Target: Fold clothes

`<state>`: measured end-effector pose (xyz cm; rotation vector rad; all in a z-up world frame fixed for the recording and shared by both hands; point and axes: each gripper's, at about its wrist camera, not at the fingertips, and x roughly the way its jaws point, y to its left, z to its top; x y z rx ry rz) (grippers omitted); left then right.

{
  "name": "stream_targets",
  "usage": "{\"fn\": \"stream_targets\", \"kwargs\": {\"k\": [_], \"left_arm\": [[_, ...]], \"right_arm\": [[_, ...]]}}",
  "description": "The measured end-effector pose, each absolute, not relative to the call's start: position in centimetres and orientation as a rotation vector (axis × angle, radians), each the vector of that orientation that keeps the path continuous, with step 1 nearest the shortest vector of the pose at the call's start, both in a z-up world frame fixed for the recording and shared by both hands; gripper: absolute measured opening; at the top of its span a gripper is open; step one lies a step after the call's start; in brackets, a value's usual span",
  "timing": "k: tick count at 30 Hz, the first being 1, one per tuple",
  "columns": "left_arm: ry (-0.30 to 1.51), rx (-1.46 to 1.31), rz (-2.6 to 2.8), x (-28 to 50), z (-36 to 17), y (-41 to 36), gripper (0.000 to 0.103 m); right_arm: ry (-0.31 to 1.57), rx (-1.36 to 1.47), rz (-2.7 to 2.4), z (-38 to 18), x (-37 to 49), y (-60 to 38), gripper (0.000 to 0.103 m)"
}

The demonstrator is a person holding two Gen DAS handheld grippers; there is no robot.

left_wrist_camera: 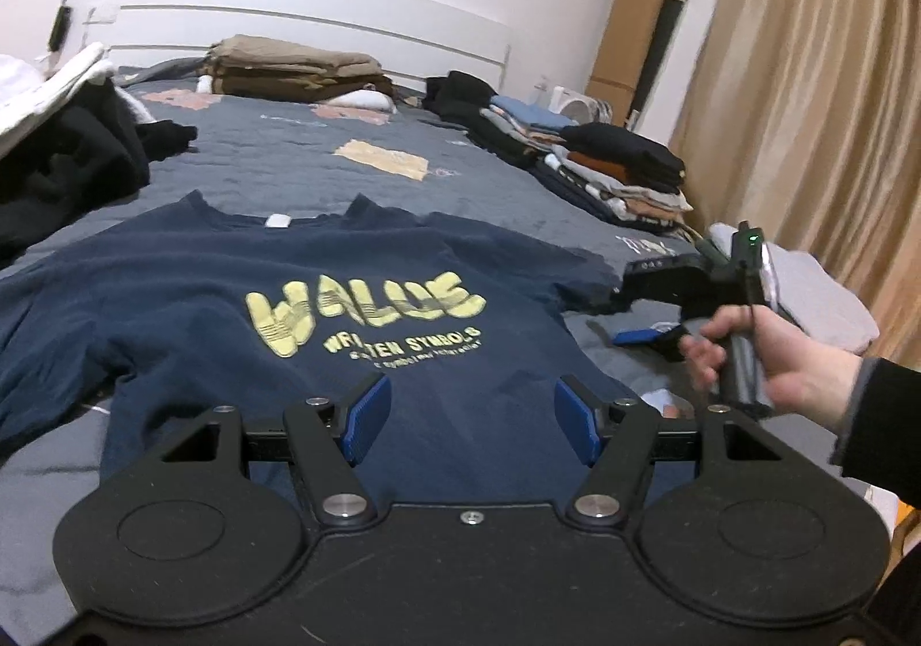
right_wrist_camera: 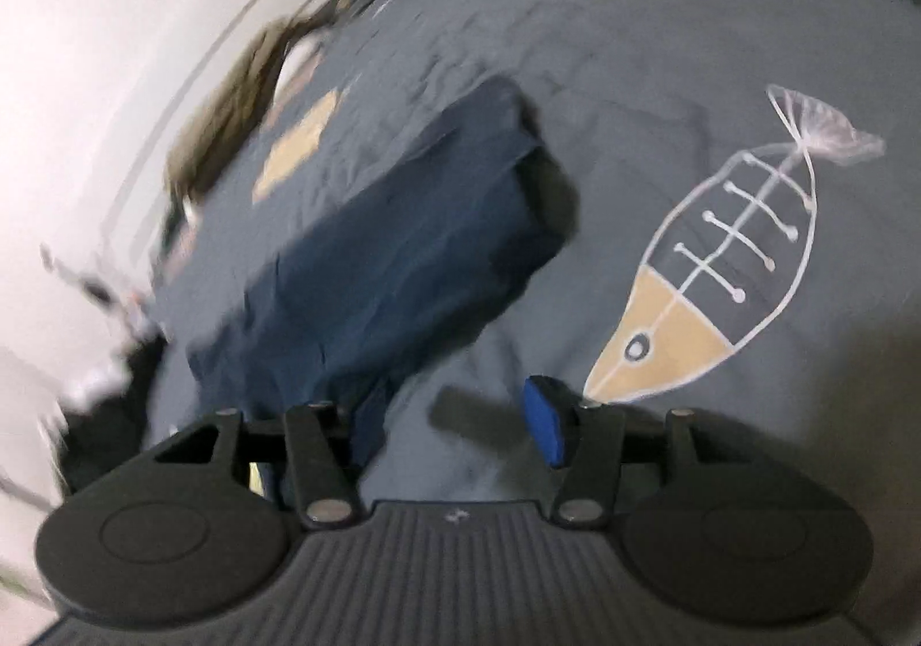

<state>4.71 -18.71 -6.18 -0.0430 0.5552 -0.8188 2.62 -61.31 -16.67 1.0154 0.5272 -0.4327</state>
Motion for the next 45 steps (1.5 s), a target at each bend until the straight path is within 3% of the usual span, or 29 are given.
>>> {"fn": "stream_targets", "kwargs": {"k": [9,12,13,14,19,22,26,30,32,35,45], "left_arm": [[0.594,-0.056,-0.836,5.9,-7.5,-19.7,0.062],[0.597,-0.091,-0.87,6.0,-7.5,-19.9,0.062],[0.597,-0.097,-0.876,5.9,-7.4,-20.0,0.062],[0.596,-0.102,-0.883,5.9,-7.4,-20.1,0.062],[0.583,-0.108,-0.889,5.4,-7.1,-20.4,0.062],[0.583,-0.108,-0.888,5.5,-7.0,-20.3,0.062],[0.592,-0.097,-0.887,5.5,-7.0,-20.1,0.062],[0.583,-0.089,-0.878,5.6,-6.8,-19.5,0.062],[0.585,-0.101,-0.864,5.8,-6.7,-19.2,0.062],[0.585,-0.128,-0.844,5.7,-6.1,-18.7,0.062],[0.55,-0.182,-0.85,0.7,-4.0,-16.6,0.063]], "right_arm": [[0.355,1.205,-0.413,-18.5,3.7,-63.6,0.054],[0.374,1.202,-0.409,-18.6,4.1,-64.5,0.035],[0.381,1.2,-0.412,-18.7,4.1,-65.0,0.017],[0.387,1.198,-0.415,-18.7,4.1,-65.4,0.006],[0.286,1.161,-0.428,-15.9,3.2,-66.8,0.004],[0.252,1.048,-0.474,-13.9,3.5,-66.7,0.004],[0.386,0.994,-0.5,-16.1,5.3,-67.3,0.009],[0.462,0.995,-0.439,-14.4,3.4,-67.0,0.014],[0.469,0.966,-0.406,-12.7,2.0,-66.1,0.032],[0.471,0.879,-0.371,-10.4,-1.4,-62.6,0.049],[0.665,0.547,-0.281,-9.7,-11.2,-51.8,0.05]]}}
